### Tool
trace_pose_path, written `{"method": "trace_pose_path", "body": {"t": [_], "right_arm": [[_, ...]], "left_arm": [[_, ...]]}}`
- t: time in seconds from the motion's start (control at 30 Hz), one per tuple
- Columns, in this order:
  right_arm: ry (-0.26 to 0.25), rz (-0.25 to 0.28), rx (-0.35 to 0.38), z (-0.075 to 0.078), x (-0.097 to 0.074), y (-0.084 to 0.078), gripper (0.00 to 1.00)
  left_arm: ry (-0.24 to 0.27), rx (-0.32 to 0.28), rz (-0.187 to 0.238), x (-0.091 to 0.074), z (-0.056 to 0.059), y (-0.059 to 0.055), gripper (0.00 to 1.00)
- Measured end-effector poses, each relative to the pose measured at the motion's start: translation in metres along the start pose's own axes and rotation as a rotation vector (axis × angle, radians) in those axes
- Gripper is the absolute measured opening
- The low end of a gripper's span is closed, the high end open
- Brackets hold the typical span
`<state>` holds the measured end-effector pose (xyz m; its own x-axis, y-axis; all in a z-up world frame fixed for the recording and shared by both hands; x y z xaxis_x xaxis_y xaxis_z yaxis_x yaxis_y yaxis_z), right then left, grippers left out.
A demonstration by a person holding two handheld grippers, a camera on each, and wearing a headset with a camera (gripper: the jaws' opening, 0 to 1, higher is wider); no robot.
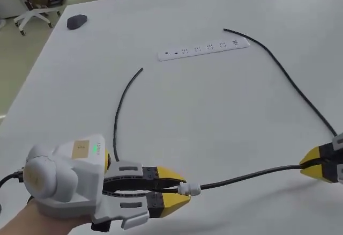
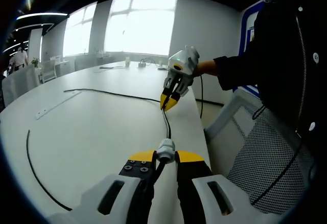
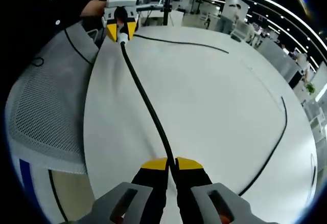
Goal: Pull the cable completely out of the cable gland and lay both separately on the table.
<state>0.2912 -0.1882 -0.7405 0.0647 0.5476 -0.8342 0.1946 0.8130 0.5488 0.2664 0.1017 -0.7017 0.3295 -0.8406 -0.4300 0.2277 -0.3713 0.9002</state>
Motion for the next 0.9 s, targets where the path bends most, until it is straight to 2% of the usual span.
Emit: {"method": "trace_pose_path", "body": {"t": [0.1,0.2,0.27,0.3,0.33,0.43,0.5,0.57,0.63,0.7,0.73,0.8,0.87,0.9], "right_arm": [[0.012,0.0,0.029,-0.003,0.0,-0.001,0.0],[-0.007,0.002,0.033,-0.002,-0.001,0.0,0.01],[0.029,0.012,0.074,-0.004,-0.001,0.001,0.04],[0.098,0.052,0.156,-0.01,-0.001,0.005,0.08],[0.091,0.116,0.149,-0.007,-0.003,0.013,0.11],[0.108,0.166,0.143,-0.009,-0.008,0.028,0.13],[0.114,0.202,0.14,-0.011,-0.011,0.044,0.2],[0.125,0.24,0.071,-0.017,-0.013,0.066,0.18],[0.141,0.272,0.053,-0.023,-0.014,0.084,0.14],[0.178,0.305,0.023,-0.032,-0.012,0.104,0.13],[0.217,0.312,-0.002,-0.039,-0.008,0.115,0.15],[0.256,0.298,-0.013,-0.048,0.0,0.124,0.19],[0.271,0.256,-0.083,-0.055,0.014,0.133,0.16],[0.282,0.249,-0.082,-0.057,0.018,0.135,0.15]], "left_arm": [[0.001,0.004,-0.002,0.001,0.001,0.0,0.15],[0.01,0.005,0.0,0.0,0.0,0.001,0.15],[0.016,0.008,0.0,-0.001,-0.001,0.001,0.15],[0.015,0.005,0.0,-0.001,-0.001,0.0,0.15],[0.009,0.004,-0.002,-0.001,0.0,0.0,0.15],[0.007,0.01,-0.006,0.001,0.001,0.0,0.15],[0.001,0.011,-0.002,0.002,0.003,0.0,0.15],[-0.006,0.015,-0.005,0.003,0.005,0.001,0.15],[-0.006,0.027,-0.008,0.004,0.005,0.001,0.15],[-0.007,0.04,-0.006,0.003,0.006,0.002,0.15],[-0.01,0.04,-0.008,0.003,0.006,0.003,0.15],[-0.022,0.052,-0.008,0.003,0.008,0.004,0.15],[-0.024,0.048,-0.009,0.002,0.008,0.005,0.15],[-0.021,0.05,-0.008,0.003,0.008,0.005,0.15]]}}
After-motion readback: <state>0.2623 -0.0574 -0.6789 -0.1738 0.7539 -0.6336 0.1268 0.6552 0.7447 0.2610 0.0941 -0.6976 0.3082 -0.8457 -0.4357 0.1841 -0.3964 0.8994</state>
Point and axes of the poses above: the centre of the closed fingertips' face, and the gripper's own axes: x roughly forward along the fingers, z roughly to its right, y roughly out of its top, the point moved 7 cm from there along -x, roughly backward along the fingers, and after that the axes turned 12 degrees about y, right-handed, at the moved point
